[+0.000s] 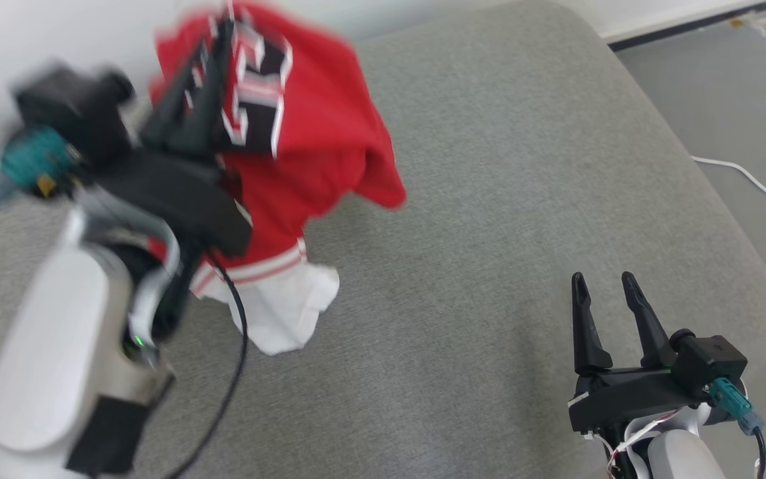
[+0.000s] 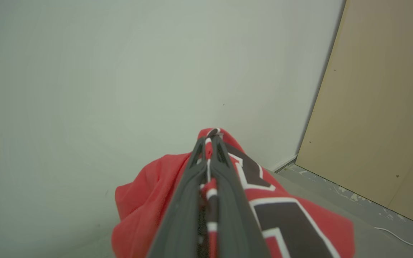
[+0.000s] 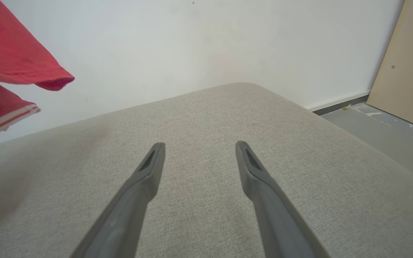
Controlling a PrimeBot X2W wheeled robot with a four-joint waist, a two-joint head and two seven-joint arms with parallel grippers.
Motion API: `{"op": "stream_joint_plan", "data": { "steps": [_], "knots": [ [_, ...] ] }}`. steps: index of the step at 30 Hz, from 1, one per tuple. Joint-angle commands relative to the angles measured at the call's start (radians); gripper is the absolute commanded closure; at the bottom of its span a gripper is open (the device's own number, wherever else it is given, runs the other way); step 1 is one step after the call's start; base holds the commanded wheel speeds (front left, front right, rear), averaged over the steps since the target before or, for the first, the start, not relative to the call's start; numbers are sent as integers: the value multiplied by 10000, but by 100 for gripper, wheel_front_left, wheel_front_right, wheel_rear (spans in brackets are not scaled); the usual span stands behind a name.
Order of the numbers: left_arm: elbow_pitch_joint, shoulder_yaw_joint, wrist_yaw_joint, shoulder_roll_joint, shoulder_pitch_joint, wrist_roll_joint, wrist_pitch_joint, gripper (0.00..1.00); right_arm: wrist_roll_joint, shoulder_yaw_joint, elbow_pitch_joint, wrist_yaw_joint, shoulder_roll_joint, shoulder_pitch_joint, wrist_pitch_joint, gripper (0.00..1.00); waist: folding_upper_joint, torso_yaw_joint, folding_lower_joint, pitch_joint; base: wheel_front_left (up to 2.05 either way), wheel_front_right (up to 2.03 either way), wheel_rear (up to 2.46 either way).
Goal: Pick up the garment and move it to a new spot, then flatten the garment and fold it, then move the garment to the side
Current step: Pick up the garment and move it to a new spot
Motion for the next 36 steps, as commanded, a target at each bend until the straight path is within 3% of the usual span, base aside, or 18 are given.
{"op": "stream_joint_plan", "data": {
  "steps": [1, 6, 12, 13, 14, 18, 22, 31, 32, 36],
  "knots": [
    [107, -2, -16, -10, 241, -32, -133, 100, 67, 39, 40, -21, 19, -53, -71, 0, 1, -269, 1, 187, 0, 0, 0],
    [1525, -296, -8, -226, 1620, -164, -577, 100, 191, 175, 268, -21, 18, -186, -176, 0, 1, -497, 1, 357, 0, 0, 0],
    [3439, -762, -352, -382, 2278, -40, -1110, 100, 132, 235, 426, -21, 16, -290, -247, 0, 1, -504, 1, 411, 0, 0, 0],
    [3618, -855, -350, -392, 2231, 58, -1257, 58, 108, 264, 450, -21, 21, -315, -251, 0, 1, -488, 1, 377, 0, 0, 0],
    [3749, -888, -403, -487, 2162, 18, -1450, 0, 64, 250, 450, -21, 19, -332, -261, 0, 1, -440, 1, 319, 0, 0, 0],
    [3698, -884, -505, -807, 1813, -148, -1965, 0, -102, 132, 469, -21, 18, -201, -232, 0, 1, -127, 1, -50, 0, 0, 0],
    [3156, -703, -340, -817, 1657, -169, -2235, 0, -365, -158, 386, -21, 15, 85, -69, 0, 1, 439, 1, -598, 0, 0, 0],
    [1414, 276, 778, 250, 2783, -112, -2064, 0, -698, -480, -230, -21, 15, 589, 454, 0, 1, 1862, 1, -1365, 0, 0, 0],
    [1061, 475, 1074, 558, 3207, 25, -2034, 0, -743, -503, -340, -21, 15, 683, 558, 0, 1, 2129, 1, -1494, 0, 0, 0],
    [610, 798, 1445, 968, 3909, 124, -2049, 0, -793, -507, -490, -21, 13, 856, 716, 0, 1, 2457, 1, -1689, 0, 0, 0]
  ]
}}
